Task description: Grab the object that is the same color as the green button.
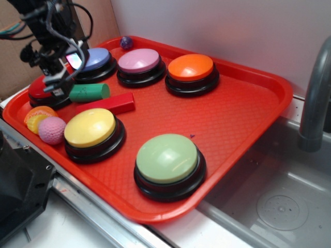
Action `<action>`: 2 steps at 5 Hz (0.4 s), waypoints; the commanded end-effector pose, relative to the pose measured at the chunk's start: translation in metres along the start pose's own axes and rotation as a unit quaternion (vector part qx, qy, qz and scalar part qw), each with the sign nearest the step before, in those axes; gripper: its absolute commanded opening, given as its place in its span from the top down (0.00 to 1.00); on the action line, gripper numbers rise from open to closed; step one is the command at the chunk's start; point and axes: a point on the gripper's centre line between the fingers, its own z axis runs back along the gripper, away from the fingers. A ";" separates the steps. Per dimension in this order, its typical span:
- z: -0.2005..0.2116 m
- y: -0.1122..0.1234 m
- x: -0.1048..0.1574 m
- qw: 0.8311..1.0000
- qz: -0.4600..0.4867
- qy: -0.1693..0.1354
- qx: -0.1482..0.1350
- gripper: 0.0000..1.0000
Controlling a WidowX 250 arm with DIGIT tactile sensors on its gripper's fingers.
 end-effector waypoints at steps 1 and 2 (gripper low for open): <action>-0.021 0.021 0.008 0.995 -0.090 -0.035 -0.022 0.00; -0.030 0.018 0.011 0.992 -0.116 -0.036 -0.018 0.00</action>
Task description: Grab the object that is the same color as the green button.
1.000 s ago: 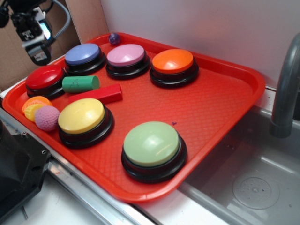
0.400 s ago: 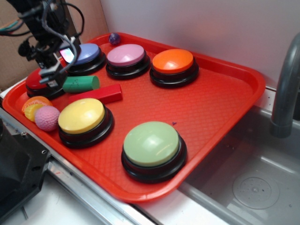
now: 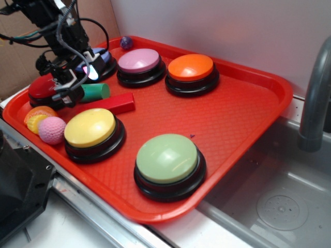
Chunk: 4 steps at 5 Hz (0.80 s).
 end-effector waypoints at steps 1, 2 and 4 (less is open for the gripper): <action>-0.003 0.006 0.004 0.998 -0.047 -0.009 0.035 0.00; -0.001 0.004 0.004 0.997 -0.058 -0.002 0.050 0.79; -0.008 0.006 -0.001 0.998 -0.042 0.002 0.041 1.00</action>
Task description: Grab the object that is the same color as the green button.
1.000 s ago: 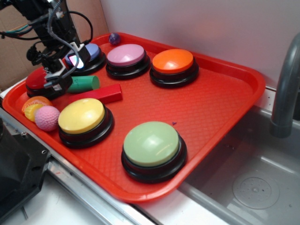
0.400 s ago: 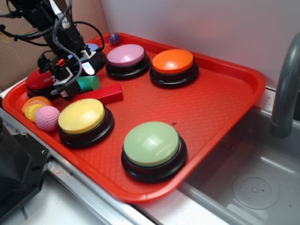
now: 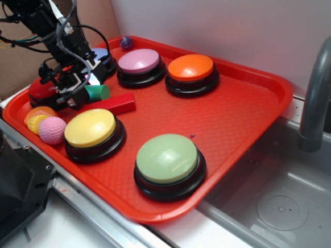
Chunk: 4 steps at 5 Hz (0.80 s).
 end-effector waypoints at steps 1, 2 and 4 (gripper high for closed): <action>-0.003 0.008 0.002 1.000 0.018 0.013 0.006 1.00; 0.013 0.010 0.013 0.998 0.061 0.024 0.017 1.00; 0.063 0.007 0.040 0.978 0.199 0.033 0.045 1.00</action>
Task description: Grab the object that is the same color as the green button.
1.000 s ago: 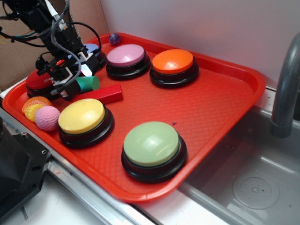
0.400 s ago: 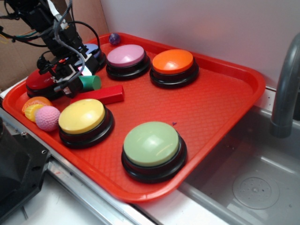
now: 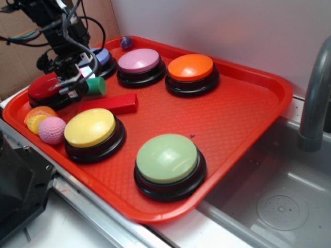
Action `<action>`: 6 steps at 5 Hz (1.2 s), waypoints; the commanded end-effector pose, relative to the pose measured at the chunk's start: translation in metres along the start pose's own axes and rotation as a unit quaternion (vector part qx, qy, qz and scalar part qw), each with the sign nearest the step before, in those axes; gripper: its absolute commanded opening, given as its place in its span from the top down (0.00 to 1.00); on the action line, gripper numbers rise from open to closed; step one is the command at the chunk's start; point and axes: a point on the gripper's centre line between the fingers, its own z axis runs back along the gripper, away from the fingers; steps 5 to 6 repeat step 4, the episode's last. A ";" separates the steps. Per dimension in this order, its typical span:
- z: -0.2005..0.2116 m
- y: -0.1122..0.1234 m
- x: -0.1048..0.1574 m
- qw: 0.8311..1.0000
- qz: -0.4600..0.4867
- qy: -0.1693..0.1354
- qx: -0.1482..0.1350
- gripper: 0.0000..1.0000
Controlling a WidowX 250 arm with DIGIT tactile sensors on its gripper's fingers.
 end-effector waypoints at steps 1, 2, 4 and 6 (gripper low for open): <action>0.058 -0.009 0.040 0.992 0.114 -0.003 0.057 1.00; 0.073 -0.025 0.063 0.969 0.235 0.036 0.070 1.00; 0.072 -0.044 0.109 0.934 0.346 0.046 0.074 1.00; 0.072 -0.044 0.109 0.934 0.346 0.046 0.074 1.00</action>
